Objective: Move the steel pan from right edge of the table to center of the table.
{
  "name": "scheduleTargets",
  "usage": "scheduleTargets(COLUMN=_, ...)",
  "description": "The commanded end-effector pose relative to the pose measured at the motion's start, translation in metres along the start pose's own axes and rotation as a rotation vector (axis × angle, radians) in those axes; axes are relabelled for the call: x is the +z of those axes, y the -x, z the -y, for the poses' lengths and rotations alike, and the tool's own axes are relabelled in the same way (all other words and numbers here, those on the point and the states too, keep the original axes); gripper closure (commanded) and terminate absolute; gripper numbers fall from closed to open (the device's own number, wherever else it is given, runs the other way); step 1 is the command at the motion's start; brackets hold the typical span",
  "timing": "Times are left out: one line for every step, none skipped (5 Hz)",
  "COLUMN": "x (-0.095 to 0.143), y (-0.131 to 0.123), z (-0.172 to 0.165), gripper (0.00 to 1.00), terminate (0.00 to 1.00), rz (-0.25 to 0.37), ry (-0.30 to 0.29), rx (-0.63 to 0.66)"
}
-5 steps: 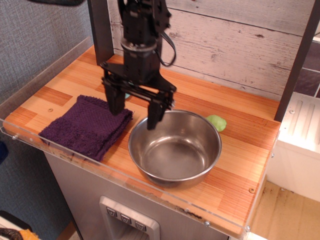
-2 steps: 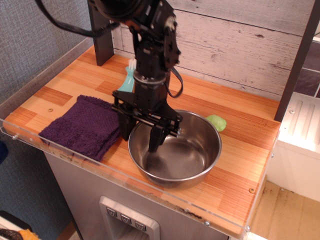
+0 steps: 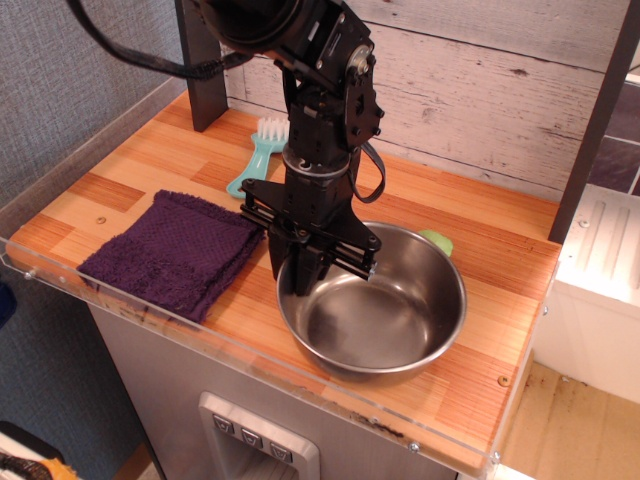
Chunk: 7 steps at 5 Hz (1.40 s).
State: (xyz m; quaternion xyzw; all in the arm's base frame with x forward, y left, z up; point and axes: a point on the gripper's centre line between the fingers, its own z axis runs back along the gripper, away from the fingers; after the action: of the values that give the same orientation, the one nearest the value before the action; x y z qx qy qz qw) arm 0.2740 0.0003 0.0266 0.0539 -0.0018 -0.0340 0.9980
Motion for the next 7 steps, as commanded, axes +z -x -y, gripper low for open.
scheduleTargets(x=0.058, y=-0.020, z=-0.018, gripper=1.00, terminate=0.00, rz=0.222, ry=0.122, rx=0.057)
scheduleTargets(x=0.076, y=-0.049, z=-0.050, gripper=1.00, terminate=0.00, rz=0.278, ry=0.143, rx=0.134)
scheduleTargets(x=0.065, y=-0.070, z=-0.075, gripper=1.00, terminate=0.00, rz=0.293, ry=0.156, rx=0.201)
scheduleTargets(x=0.037, y=-0.088, z=-0.078, gripper=1.00, terminate=0.00, rz=0.241, ry=0.171, rx=0.200)
scheduleTargets(x=0.023, y=-0.095, z=-0.070, gripper=1.00, terminate=0.00, rz=0.202, ry=0.165, rx=0.175)
scheduleTargets(x=0.013, y=-0.099, z=-0.067, gripper=1.00, terminate=0.00, rz=0.186, ry=0.166, rx=0.172)
scheduleTargets(x=0.012, y=-0.099, z=-0.066, gripper=1.00, terminate=0.00, rz=0.184, ry=0.162, rx=0.171)
